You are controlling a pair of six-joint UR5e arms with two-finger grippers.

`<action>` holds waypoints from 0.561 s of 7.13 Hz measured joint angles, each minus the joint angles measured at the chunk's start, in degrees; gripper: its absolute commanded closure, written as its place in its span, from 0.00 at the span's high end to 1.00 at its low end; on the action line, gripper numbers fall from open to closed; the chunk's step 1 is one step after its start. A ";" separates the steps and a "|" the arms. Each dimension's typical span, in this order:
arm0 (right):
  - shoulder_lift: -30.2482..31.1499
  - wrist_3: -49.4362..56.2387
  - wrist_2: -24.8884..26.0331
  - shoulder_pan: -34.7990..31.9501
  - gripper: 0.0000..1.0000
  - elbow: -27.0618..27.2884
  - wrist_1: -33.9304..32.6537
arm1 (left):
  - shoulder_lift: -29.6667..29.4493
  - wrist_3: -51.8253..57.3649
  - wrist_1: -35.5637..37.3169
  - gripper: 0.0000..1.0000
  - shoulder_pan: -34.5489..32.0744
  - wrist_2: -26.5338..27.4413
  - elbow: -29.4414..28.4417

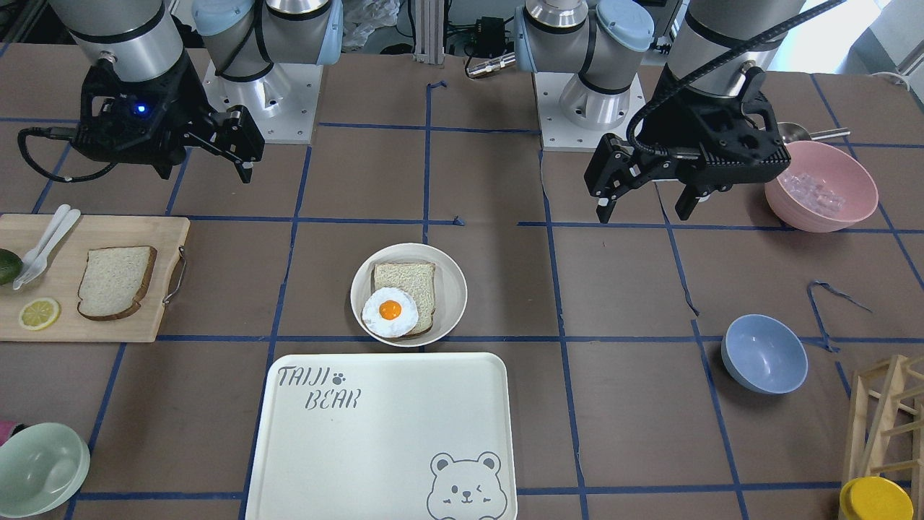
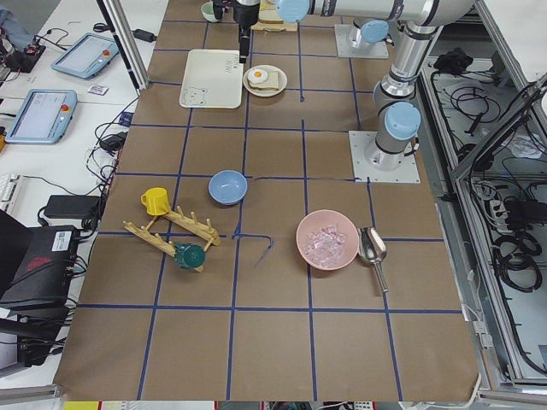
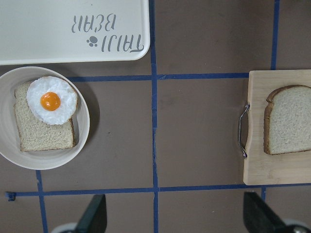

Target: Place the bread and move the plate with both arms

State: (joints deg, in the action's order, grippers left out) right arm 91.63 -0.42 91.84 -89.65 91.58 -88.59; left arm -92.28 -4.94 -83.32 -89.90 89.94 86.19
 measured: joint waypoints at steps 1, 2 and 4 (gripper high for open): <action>0.03 -0.10 0.01 0.00 1.00 0.00 0.03 | 0.01 0.02 0.00 1.00 0.04 0.06 0.01; 0.03 -0.27 0.01 0.00 1.00 0.00 0.12 | 0.03 0.06 0.00 1.00 0.06 0.11 0.02; 0.04 -0.51 0.01 -0.01 1.00 0.00 0.47 | 0.06 0.18 0.00 1.00 0.07 0.10 0.03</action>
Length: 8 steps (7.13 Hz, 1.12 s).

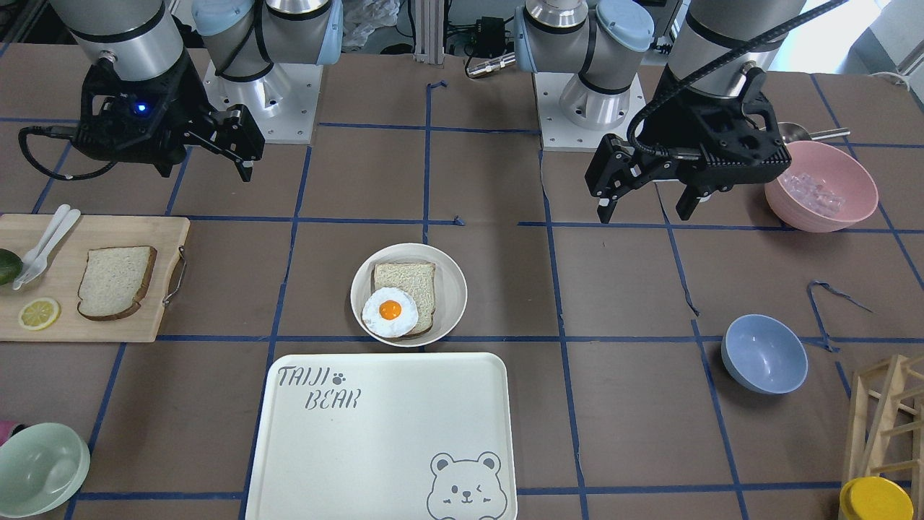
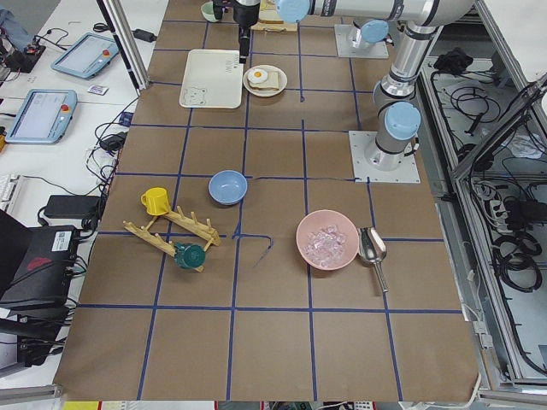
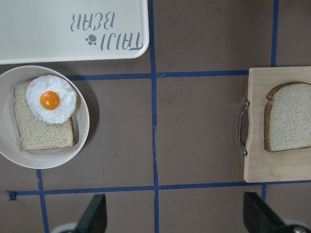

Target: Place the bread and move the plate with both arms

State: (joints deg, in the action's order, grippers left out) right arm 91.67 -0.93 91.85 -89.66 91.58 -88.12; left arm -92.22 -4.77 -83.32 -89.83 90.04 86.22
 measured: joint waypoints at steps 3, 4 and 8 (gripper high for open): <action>-0.01 0.09 0.21 -0.02 1.00 0.00 0.18 | 0.02 0.02 0.00 1.00 -0.01 -0.10 0.00; -0.05 0.25 0.35 0.03 1.00 0.00 0.27 | 0.02 0.02 -0.02 1.00 -0.03 -0.12 0.03; -0.42 0.87 1.30 2.45 1.00 0.05 -0.50 | 0.20 0.02 0.02 1.00 -0.06 -0.13 0.85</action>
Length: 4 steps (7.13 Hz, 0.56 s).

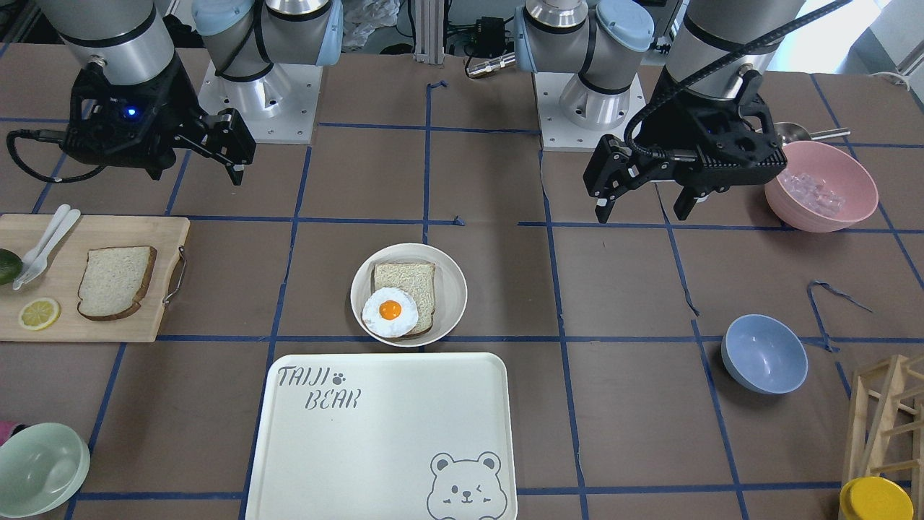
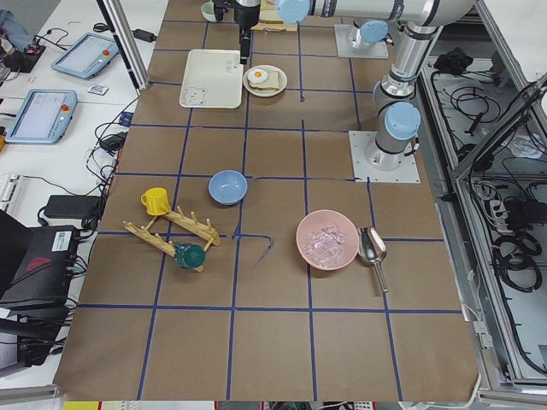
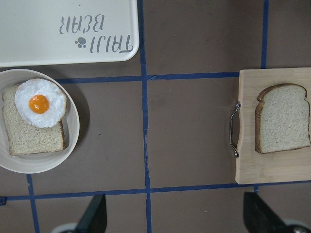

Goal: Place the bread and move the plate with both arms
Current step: 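Move the right gripper over the bread slice on the wooden board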

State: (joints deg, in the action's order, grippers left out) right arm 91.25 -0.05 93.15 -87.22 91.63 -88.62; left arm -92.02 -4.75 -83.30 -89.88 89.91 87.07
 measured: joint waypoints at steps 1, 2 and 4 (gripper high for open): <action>-0.22 0.08 0.30 2.56 1.00 0.05 0.02 | 0.13 0.00 0.04 1.00 -0.02 -0.02 0.34; -0.86 -0.02 0.23 5.41 1.00 0.44 0.00 | 0.21 0.00 0.08 1.00 -0.02 -0.06 0.45; -3.60 -0.60 1.18 9.66 1.00 3.34 -2.08 | 0.31 0.00 0.07 1.00 -0.09 -0.12 0.56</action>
State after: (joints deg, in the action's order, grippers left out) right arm 87.65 -0.65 94.33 -77.56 94.97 -90.71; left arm -91.71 -4.75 -83.24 -89.97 89.79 87.63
